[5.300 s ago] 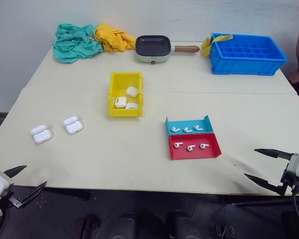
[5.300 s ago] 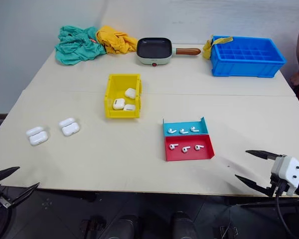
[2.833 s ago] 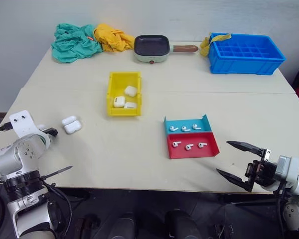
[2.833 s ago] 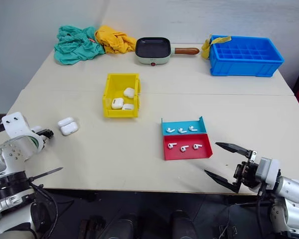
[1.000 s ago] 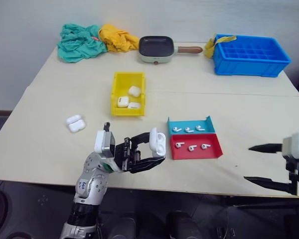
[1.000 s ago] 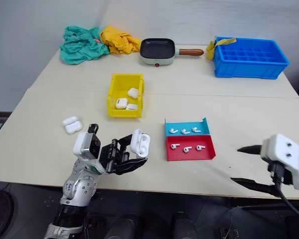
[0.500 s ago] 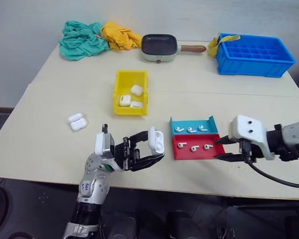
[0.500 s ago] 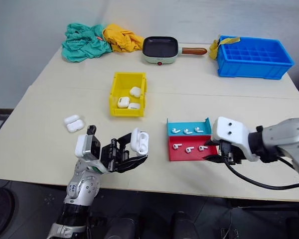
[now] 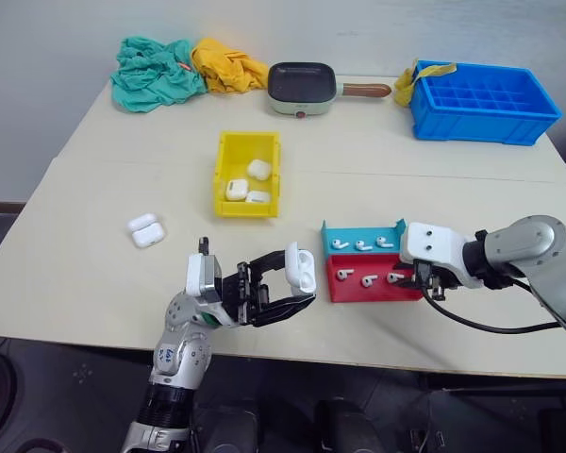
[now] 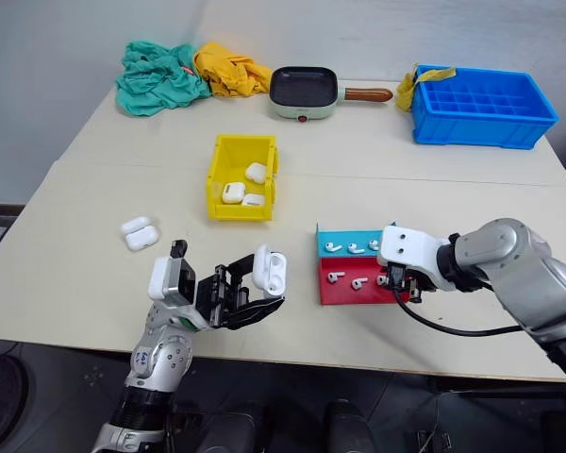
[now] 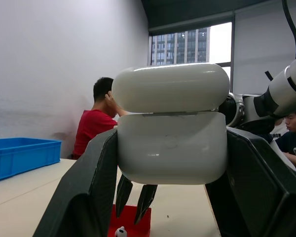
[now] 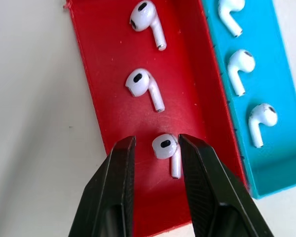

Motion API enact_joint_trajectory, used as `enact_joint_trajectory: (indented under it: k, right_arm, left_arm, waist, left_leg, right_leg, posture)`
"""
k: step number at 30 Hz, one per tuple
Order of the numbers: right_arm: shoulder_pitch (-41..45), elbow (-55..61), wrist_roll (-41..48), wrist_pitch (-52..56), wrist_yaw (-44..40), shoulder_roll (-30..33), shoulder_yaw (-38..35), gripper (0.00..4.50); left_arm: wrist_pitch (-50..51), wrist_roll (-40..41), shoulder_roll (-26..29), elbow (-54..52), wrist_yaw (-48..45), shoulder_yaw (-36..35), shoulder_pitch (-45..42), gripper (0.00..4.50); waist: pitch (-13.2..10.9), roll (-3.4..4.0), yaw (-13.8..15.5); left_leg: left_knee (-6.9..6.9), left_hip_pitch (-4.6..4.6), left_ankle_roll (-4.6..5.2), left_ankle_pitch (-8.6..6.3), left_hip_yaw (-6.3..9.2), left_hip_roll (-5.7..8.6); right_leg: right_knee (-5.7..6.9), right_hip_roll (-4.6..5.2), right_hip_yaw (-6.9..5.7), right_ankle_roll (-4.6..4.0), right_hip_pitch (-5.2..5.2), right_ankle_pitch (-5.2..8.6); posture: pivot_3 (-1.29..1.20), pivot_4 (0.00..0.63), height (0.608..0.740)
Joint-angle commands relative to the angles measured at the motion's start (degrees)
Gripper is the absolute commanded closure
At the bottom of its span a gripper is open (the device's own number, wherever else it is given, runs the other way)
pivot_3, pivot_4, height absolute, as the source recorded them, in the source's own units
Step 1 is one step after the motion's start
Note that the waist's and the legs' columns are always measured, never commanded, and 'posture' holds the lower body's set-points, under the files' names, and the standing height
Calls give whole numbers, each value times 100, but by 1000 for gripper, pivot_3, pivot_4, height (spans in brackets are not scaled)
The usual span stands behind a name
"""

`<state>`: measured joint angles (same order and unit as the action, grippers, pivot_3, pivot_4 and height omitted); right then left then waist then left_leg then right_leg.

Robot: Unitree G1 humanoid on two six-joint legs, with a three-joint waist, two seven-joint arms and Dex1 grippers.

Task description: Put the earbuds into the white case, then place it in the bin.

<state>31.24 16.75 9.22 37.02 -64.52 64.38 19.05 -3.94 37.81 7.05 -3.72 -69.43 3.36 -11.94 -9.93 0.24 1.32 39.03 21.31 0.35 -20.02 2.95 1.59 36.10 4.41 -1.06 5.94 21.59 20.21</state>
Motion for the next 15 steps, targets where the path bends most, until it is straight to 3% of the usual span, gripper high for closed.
enact_joint_trajectory:
  k: [1,15]
  right_arm:
    - [181,-95,-280,-165,-114,-122,85,3128]
    - [361,-655,-988,-551,-427,-483,275,3128]
  left_arm:
    - [-93,-35,-12,-204,50,61,64,1721]
    - [-49,-22,46,-365,171,84,176,1721]
  waist:
    - [0,0,-2]
    - [0,1,-4]
  left_leg:
    - [1,0,0,0,0,0]
    - [2,0,0,0,0,2]
  right_leg:
    - [1,0,0,0,0,0]
    - [4,2,0,1,1,-1]
  posture:
    - [0,150,740]
    - [0,150,740]
